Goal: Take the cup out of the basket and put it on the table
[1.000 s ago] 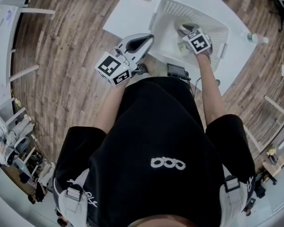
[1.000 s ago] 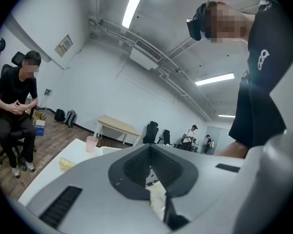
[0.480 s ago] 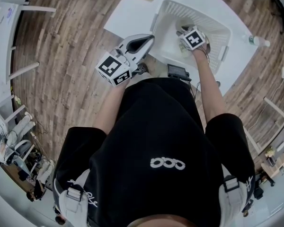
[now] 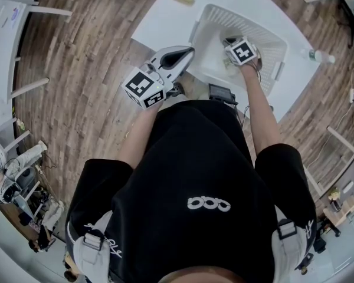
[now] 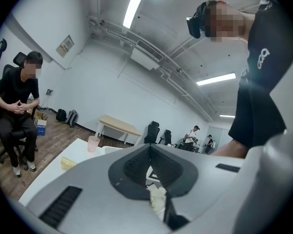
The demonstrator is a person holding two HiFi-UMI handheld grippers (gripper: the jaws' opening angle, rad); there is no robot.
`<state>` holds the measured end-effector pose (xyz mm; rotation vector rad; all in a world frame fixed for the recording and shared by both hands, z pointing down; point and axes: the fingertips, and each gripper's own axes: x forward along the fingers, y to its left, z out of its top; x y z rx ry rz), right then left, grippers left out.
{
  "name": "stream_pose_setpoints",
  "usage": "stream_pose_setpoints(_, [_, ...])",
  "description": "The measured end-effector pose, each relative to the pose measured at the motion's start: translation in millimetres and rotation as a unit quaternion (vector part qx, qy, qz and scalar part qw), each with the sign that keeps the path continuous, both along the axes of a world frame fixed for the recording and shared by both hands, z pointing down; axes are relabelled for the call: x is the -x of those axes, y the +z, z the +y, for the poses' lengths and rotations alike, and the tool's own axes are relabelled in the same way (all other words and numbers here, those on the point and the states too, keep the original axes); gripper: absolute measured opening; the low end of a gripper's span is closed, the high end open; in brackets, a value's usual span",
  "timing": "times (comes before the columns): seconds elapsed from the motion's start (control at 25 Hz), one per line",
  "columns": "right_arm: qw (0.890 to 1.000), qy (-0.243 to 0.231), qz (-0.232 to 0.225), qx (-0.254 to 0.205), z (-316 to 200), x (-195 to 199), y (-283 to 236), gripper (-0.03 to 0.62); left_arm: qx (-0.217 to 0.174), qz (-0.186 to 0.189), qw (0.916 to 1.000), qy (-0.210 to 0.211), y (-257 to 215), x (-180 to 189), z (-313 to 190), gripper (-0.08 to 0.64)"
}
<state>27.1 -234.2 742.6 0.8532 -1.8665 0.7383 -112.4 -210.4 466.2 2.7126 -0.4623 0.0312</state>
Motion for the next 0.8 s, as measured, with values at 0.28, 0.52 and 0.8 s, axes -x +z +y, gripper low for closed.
stream_pose_setpoints(0.28, [1.000, -0.010, 0.021, -0.004, 1, -3, 2, 0.040, -0.004, 0.000, 1.0000, -0.008, -2, 8, 1, 0.008])
stream_pose_setpoints(0.52, [0.999, -0.011, 0.014, -0.028, 1, 4, -18, 0.040, -0.008, 0.002, 0.9999, -0.012, -4, 15, 4, 0.008])
stream_pose_setpoints(0.8, [0.991, -0.001, 0.010, -0.132, -1, 20, -98, 0.040, -0.024, 0.010, 0.9997, -0.004, -16, 27, 15, 0.008])
